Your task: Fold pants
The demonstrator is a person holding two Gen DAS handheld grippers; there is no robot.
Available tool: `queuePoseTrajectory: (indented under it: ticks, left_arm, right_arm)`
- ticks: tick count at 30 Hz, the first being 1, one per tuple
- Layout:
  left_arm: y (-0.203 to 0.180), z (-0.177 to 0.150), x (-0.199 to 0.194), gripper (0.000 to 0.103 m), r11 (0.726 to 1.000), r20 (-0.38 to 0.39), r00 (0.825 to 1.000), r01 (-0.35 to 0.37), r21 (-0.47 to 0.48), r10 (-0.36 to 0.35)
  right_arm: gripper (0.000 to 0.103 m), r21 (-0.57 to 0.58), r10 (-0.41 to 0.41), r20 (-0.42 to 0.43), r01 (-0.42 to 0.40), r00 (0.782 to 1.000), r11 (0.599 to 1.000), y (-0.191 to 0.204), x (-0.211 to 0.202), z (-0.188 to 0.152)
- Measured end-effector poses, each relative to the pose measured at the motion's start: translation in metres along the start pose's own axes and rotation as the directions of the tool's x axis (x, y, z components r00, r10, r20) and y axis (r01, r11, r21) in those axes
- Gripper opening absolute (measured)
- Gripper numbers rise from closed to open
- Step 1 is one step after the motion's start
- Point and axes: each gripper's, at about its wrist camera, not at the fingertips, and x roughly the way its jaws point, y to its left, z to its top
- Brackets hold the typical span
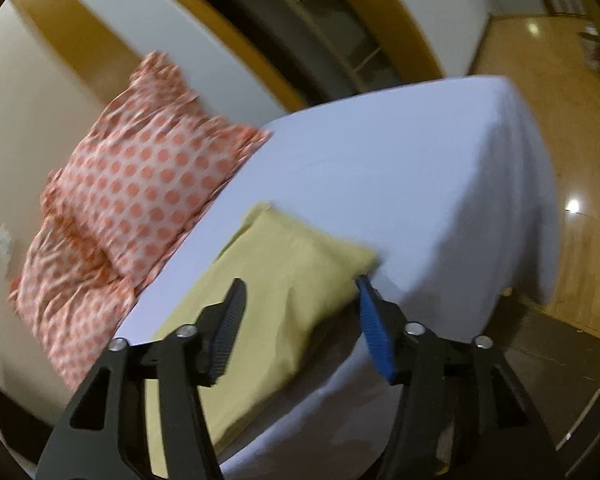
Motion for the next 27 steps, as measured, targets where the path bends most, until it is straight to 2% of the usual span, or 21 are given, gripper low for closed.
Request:
queuePoseTrajectory:
  ticks: [1,2,3,5,10,12,14,16,18,20,21,22,23,24,26,27]
  left_arm:
    - [0.000,-0.001,0.002,0.060,1.000,-0.005,1.000,0.006,0.001,-0.006]
    - [-0.001,-0.002,0.004,0.060,1.000,-0.011,1.000,0.015,0.003,-0.015]
    - [-0.002,-0.002,0.005,0.061,1.000,-0.012,1.000,0.021,0.007,-0.021]
    - [-0.003,-0.003,0.006,0.063,0.999,-0.010,0.999,0.032,0.012,-0.032]
    - [-0.001,-0.002,-0.002,0.066,0.998,0.027,0.998,0.057,0.012,-0.057]
    - [-0.001,0.000,-0.004,0.070,0.998,0.043,0.997,0.057,0.015,-0.057]
    - [-0.002,0.001,-0.006,0.074,0.998,0.053,0.997,0.057,0.022,-0.058]
    - [-0.005,-0.001,-0.007,0.079,0.998,0.066,0.996,0.050,0.037,-0.052]
    - [-0.008,-0.004,-0.008,0.089,0.998,0.074,0.997,0.032,0.052,-0.036]
    - [-0.011,-0.007,-0.008,0.092,0.997,0.074,0.997,0.027,0.071,-0.032]
    - [-0.013,-0.009,-0.007,0.095,0.996,0.071,0.997,0.026,0.086,-0.033]
    - [-0.014,-0.011,-0.007,0.095,0.994,0.066,0.997,0.029,0.106,-0.036]
    - [-0.016,-0.012,-0.006,0.096,0.991,0.059,0.997,0.033,0.127,-0.041]
    - [-0.018,-0.014,-0.006,0.097,0.989,0.054,0.997,0.038,0.144,-0.047]
    - [-0.023,-0.020,-0.006,0.100,0.979,0.043,0.997,0.049,0.197,-0.058]
    - [-0.024,-0.022,-0.004,0.101,0.974,0.041,0.997,0.047,0.221,-0.057]
  right_arm:
    - [0.049,-0.015,0.014,0.003,-0.014,1.000,1.000,0.003,0.001,-0.003]
    - [0.038,-0.030,0.037,-0.006,-0.037,0.999,0.999,0.005,0.005,-0.007]
    - [0.033,-0.041,0.053,-0.017,-0.053,0.998,0.998,0.006,0.010,-0.010]
    - [0.012,-0.076,0.029,0.008,-0.028,1.000,0.997,0.008,0.012,-0.014]
    - [0.006,-0.122,0.062,0.033,-0.058,0.998,0.991,0.025,0.014,-0.013]
    - [0.006,-0.175,0.164,0.022,-0.157,0.986,0.972,0.060,0.011,-0.011]
    - [0.006,-0.247,0.272,-0.010,-0.266,0.962,0.932,0.104,0.008,-0.016]
    - [0.006,-0.314,0.391,-0.090,-0.399,0.916,0.862,0.154,0.007,-0.033]
    - [0.006,-0.367,0.494,-0.217,-0.539,0.842,0.758,0.209,0.007,-0.068]
    - [0.007,-0.403,0.520,-0.388,-0.647,0.762,0.647,0.259,0.011,-0.120]
    - [0.007,-0.433,0.482,-0.482,-0.677,0.732,0.595,0.281,0.015,-0.151]
    - [0.012,-0.474,0.405,-0.577,-0.695,0.709,0.541,0.299,0.019,-0.185]
    - [0.027,-0.505,0.341,-0.625,-0.697,0.702,0.508,0.308,0.021,-0.206]
    - [0.036,-0.549,0.252,-0.666,-0.690,0.702,0.471,0.315,0.023,-0.231]
    - [0.074,-0.571,0.198,-0.680,-0.680,0.706,0.461,0.313,0.020,-0.248]
    - [0.080,-0.560,0.215,-0.679,-0.684,0.702,0.468,0.309,0.018,-0.246]
